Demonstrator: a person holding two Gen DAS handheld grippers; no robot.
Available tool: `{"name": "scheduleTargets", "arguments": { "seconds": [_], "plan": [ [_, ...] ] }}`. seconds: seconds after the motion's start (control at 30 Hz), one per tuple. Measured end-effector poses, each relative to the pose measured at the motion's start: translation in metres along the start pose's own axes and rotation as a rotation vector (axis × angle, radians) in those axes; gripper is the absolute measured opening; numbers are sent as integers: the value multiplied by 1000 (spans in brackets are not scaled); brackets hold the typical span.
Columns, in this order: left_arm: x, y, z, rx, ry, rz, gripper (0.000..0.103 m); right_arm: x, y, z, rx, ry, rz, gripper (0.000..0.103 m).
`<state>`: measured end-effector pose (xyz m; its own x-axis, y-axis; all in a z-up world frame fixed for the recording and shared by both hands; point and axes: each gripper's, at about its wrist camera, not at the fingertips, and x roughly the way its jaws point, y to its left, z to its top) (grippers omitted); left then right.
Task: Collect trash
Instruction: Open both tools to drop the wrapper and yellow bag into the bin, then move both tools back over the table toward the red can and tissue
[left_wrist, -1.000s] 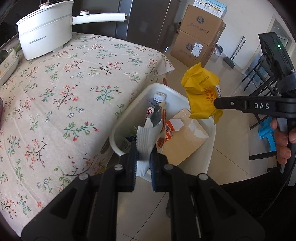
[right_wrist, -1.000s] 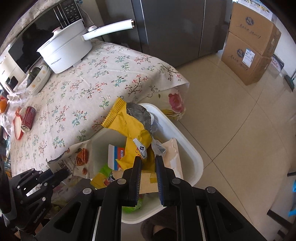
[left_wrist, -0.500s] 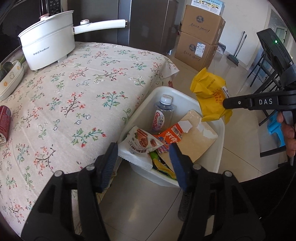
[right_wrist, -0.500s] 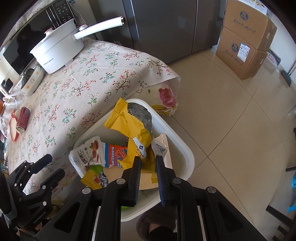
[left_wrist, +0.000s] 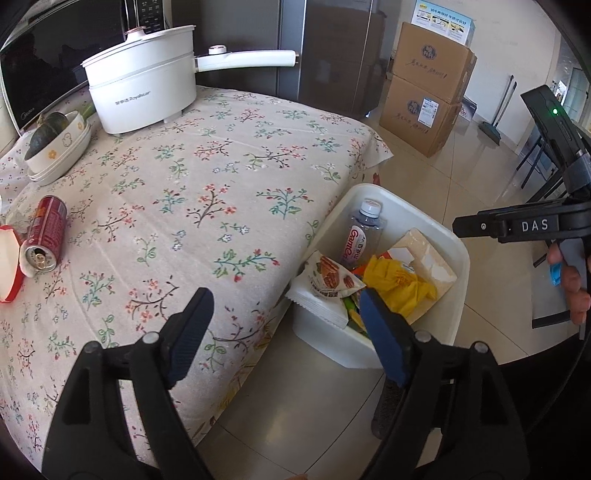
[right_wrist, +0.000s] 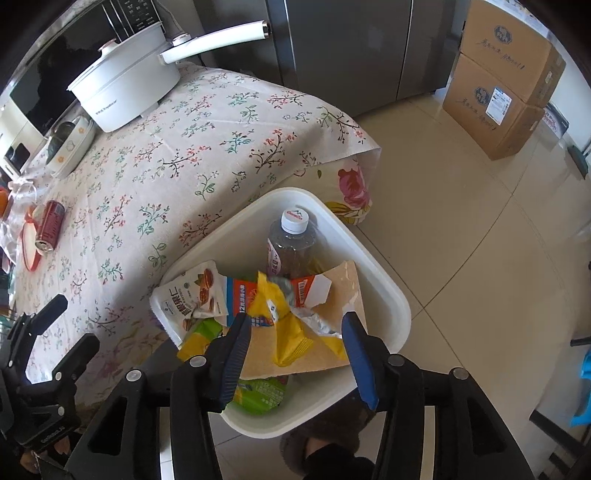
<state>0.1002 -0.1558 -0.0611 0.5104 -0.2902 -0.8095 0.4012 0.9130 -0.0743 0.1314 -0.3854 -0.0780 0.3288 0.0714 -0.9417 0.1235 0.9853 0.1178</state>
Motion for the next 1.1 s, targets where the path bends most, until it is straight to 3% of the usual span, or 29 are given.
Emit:
{"name": "scheduleTargets", "arguments": {
  "seconds": [0.5, 1.1],
  "plan": [
    [-22, 52, -1, -104, -9, 77, 82, -3, 41, 12, -45, -9, -25, 69],
    [-56, 180, -12, -305, -43, 266, 83, 0, 114, 31, -152, -26, -19, 73]
  ]
}}
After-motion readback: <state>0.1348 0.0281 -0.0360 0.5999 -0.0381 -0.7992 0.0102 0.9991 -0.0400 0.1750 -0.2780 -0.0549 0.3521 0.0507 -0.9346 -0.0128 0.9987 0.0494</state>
